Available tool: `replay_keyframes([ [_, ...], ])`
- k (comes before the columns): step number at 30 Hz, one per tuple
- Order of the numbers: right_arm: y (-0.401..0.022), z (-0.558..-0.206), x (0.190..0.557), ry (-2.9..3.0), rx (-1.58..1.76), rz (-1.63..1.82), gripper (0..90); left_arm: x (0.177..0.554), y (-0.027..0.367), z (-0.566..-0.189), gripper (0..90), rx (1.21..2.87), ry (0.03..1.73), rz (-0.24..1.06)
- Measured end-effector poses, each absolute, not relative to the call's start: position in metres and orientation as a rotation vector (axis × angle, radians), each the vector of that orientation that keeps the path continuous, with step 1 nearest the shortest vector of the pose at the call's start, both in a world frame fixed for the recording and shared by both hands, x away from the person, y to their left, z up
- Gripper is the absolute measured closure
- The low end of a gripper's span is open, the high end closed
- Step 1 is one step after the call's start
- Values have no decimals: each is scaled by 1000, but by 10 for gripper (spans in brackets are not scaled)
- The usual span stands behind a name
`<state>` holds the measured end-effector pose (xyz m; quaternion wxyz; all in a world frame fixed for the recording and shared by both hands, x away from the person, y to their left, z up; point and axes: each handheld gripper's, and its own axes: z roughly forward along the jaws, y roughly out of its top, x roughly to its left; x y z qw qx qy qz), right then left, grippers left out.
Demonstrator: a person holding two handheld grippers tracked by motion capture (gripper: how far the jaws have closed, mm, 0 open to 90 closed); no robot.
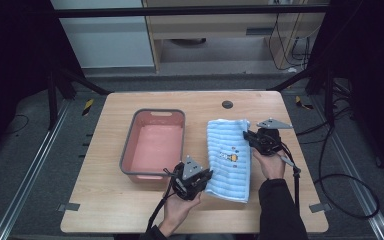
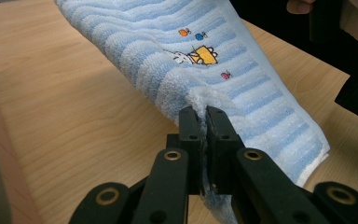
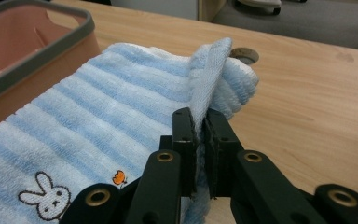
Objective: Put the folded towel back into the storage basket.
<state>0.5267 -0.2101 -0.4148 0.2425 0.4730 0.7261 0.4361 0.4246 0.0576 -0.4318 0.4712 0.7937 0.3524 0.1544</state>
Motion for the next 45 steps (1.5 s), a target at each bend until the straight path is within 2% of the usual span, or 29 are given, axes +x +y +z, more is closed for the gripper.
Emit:
replay_keyframes([
  [20, -180, -353, 523, 1929, 1176, 1266, 841, 424, 88, -388, 859, 1875, 837, 465],
  [45, -129, -324, 541, 1944, 1100, 1315, 843, 429, 140, -357, 860, 1805, 870, 555],
])
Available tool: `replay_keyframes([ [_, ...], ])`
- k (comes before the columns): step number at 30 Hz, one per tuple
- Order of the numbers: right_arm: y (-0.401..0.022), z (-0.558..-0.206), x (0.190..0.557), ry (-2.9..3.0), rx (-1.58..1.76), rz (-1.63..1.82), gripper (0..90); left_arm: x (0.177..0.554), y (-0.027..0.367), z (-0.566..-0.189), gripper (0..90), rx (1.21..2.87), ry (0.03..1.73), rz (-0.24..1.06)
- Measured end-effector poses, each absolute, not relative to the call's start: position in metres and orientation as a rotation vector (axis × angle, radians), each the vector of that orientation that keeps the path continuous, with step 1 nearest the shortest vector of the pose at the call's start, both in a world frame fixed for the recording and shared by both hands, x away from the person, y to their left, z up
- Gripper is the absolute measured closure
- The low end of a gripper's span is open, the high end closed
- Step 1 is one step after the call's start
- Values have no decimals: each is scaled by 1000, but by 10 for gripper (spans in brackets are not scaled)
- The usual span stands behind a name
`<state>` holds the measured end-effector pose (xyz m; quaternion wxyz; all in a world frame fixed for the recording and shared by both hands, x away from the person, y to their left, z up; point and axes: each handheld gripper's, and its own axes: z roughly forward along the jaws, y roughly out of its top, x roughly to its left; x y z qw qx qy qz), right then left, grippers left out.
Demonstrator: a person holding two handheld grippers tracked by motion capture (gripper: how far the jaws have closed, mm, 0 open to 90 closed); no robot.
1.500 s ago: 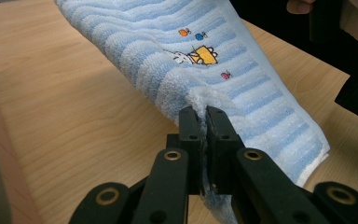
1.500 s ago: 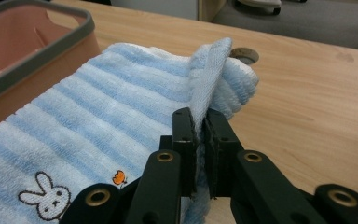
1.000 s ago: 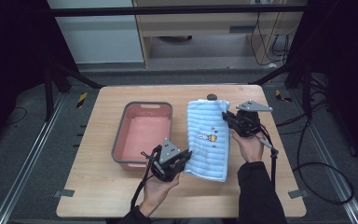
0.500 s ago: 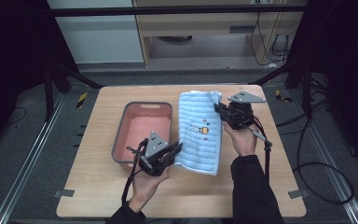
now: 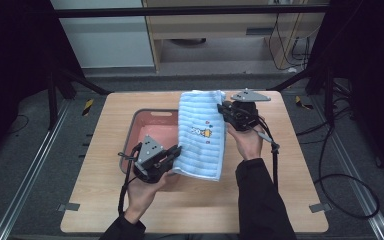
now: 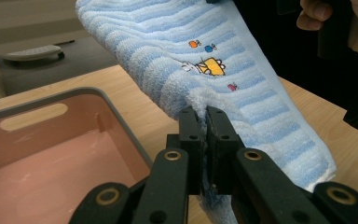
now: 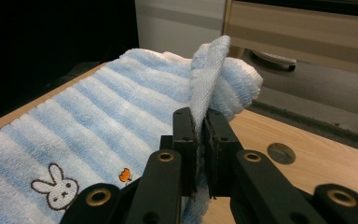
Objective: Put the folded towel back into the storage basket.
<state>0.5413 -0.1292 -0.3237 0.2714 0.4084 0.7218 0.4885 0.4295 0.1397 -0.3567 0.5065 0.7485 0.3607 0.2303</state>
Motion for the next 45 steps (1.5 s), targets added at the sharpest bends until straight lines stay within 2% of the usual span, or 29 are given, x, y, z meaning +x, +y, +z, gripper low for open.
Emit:
replay_keyframes([
  [30, -44, -317, 577, 1995, 1021, 1382, 844, 441, 213, -347, 860, 1721, 974, 624],
  [45, -13, -328, 594, 2021, 1005, 1410, 844, 451, 233, -355, 859, 1701, 1045, 668],
])
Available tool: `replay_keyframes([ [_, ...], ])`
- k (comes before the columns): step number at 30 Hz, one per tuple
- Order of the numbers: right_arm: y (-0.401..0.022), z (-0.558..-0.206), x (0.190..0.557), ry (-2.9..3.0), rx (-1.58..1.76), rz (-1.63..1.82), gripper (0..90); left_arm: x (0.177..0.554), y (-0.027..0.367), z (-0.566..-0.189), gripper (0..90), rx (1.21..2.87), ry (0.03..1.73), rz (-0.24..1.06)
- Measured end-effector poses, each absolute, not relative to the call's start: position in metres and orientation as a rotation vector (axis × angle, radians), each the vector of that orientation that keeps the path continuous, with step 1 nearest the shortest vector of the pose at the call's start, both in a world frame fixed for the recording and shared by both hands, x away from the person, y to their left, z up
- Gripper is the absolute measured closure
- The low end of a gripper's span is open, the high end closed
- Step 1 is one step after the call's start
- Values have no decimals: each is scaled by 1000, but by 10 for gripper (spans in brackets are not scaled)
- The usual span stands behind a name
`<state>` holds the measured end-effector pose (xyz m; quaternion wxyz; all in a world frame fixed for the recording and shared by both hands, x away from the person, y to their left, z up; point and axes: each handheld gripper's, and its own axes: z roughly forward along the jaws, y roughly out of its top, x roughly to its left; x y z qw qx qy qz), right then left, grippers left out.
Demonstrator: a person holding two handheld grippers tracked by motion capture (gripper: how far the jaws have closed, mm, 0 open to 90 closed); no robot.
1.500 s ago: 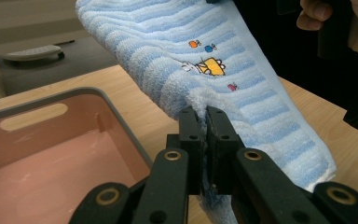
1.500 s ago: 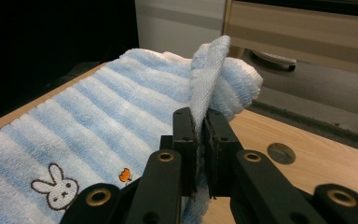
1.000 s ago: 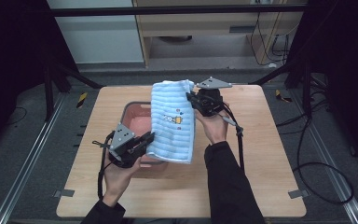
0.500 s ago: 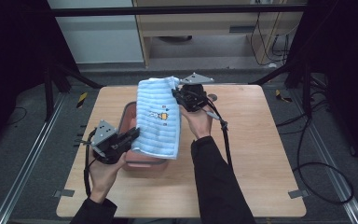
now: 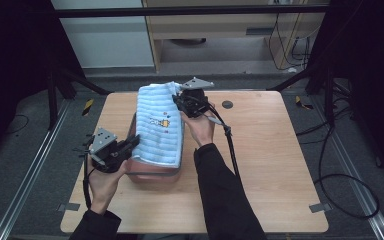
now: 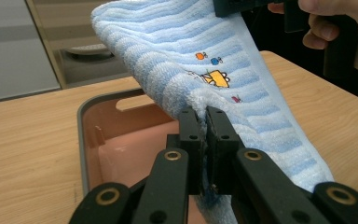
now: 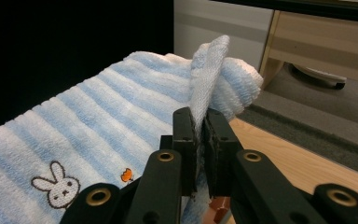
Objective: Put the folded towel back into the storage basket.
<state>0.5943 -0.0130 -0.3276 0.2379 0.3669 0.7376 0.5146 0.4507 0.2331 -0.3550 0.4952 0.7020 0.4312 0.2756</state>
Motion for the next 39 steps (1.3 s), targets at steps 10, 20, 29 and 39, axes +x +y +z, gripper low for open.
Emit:
replay_keyframes([
  [10, 0, -342, 606, 2044, 999, 1400, 843, 463, 243, -369, 859, 1718, 1094, 666],
  [20, 6, -360, 613, 2070, 1020, 1379, 844, 470, 241, -388, 859, 1785, 1124, 661],
  [29, 14, -382, 616, 2118, 1022, 1339, 843, 472, 239, -403, 860, 1848, 1150, 665],
  [39, 15, -398, 614, 2141, 1043, 1318, 843, 470, 241, -416, 859, 1884, 1175, 652],
])
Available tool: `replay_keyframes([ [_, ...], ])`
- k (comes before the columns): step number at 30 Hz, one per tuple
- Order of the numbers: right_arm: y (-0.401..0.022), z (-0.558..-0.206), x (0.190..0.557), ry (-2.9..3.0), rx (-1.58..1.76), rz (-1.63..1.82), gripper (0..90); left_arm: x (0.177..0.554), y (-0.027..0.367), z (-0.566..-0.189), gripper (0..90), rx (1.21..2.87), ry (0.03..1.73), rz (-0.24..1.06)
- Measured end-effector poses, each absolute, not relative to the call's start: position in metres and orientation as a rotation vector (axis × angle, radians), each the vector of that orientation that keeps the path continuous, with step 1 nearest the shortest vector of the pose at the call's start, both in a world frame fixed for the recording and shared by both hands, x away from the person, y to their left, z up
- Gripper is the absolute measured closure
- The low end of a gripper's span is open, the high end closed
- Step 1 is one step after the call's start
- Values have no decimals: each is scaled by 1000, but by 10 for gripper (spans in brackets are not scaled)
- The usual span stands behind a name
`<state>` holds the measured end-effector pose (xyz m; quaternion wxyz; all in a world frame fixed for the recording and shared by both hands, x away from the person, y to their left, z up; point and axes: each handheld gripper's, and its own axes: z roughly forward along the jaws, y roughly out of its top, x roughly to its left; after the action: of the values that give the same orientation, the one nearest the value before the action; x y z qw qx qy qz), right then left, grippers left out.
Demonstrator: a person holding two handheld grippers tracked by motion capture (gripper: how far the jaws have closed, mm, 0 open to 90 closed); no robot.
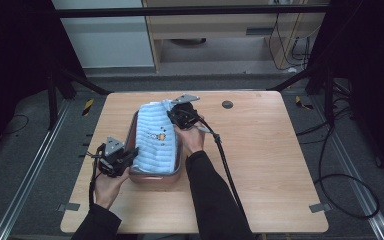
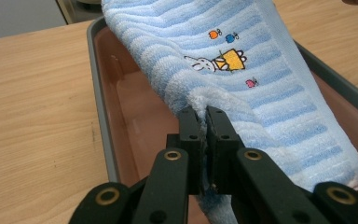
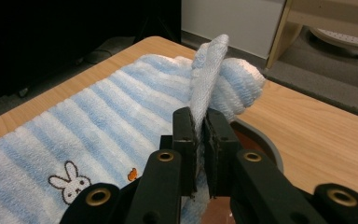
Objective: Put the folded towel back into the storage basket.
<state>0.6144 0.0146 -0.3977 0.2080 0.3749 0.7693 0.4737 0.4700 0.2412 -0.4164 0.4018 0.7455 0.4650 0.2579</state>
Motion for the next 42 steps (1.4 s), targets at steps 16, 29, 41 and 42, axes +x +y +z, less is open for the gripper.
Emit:
replay_keyframes([
  [16, 15, -428, 615, 2198, 1092, 1251, 840, 471, 240, -432, 858, 1923, 1198, 640],
  [29, 19, -440, 617, 2241, 1090, 1151, 727, 474, 244, -434, 758, 1904, 1234, 643],
  [41, -8, -405, 601, 2124, 1066, 1318, 618, 466, 246, -420, 651, 1846, 1196, 656],
  [42, -11, -402, 599, 2115, 1067, 1330, 600, 465, 246, -419, 643, 1845, 1193, 655],
])
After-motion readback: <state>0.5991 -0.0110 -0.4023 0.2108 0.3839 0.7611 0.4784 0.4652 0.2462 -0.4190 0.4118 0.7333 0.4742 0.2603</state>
